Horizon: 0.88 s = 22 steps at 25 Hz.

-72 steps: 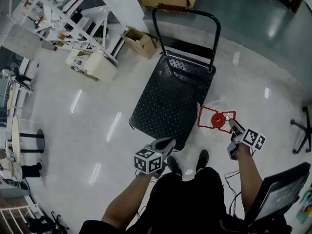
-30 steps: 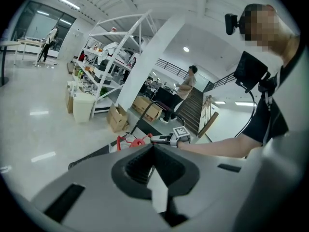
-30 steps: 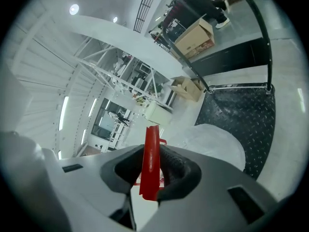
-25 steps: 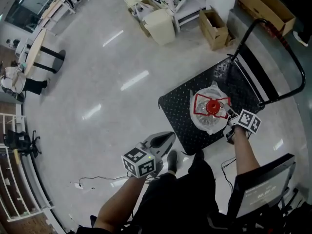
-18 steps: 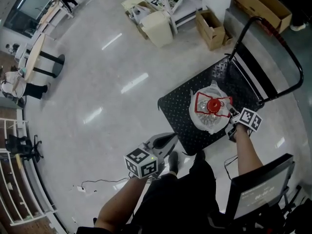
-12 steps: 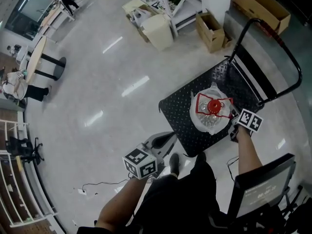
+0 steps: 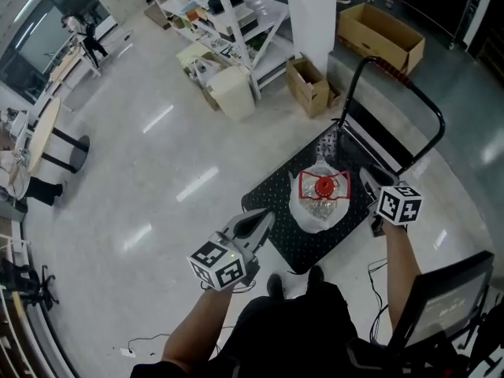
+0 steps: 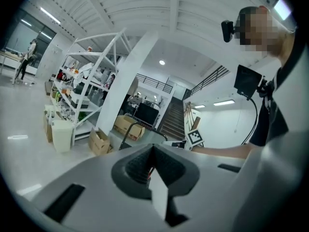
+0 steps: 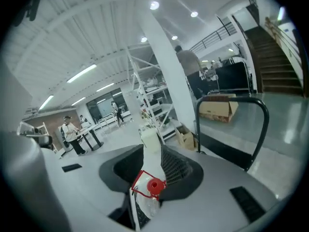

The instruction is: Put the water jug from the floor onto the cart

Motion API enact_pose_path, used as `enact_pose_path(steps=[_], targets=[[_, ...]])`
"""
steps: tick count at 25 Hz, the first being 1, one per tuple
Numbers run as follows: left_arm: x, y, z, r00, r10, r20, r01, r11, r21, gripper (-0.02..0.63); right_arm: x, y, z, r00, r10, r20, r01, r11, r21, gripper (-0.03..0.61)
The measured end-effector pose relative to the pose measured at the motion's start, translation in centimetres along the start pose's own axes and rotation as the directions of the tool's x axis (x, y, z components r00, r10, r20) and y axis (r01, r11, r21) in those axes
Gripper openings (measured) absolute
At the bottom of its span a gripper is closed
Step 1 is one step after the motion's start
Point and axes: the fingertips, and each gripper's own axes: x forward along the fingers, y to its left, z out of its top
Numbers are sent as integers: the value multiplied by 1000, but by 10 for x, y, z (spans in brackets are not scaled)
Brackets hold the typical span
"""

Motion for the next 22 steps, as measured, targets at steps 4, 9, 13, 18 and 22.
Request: enact_pose_path(steps=[4,9,13,18,22], targets=[[-5,-17,29,994,-85,71,81,995,58,2,-41,47,31,997,25,72,-21,998,-60,4],[-14,-34,50,980,-170,106,156,979,133,2,-81,91,46,992,8,128,6,993,-115,0],[-22,-45,61,973,-203,111,189,974,124,2,-107,116,52,989,-24,147,45,989,-144,0],[-40,-72,59,957,-271,105,258,959,120,2,-149,147,50,984,-56,172,86,982,-167,0],[-48,-93,24,929,-369,38,358,919,164,2,-203,158,16,967,-161,197,194,968,-160,0]])
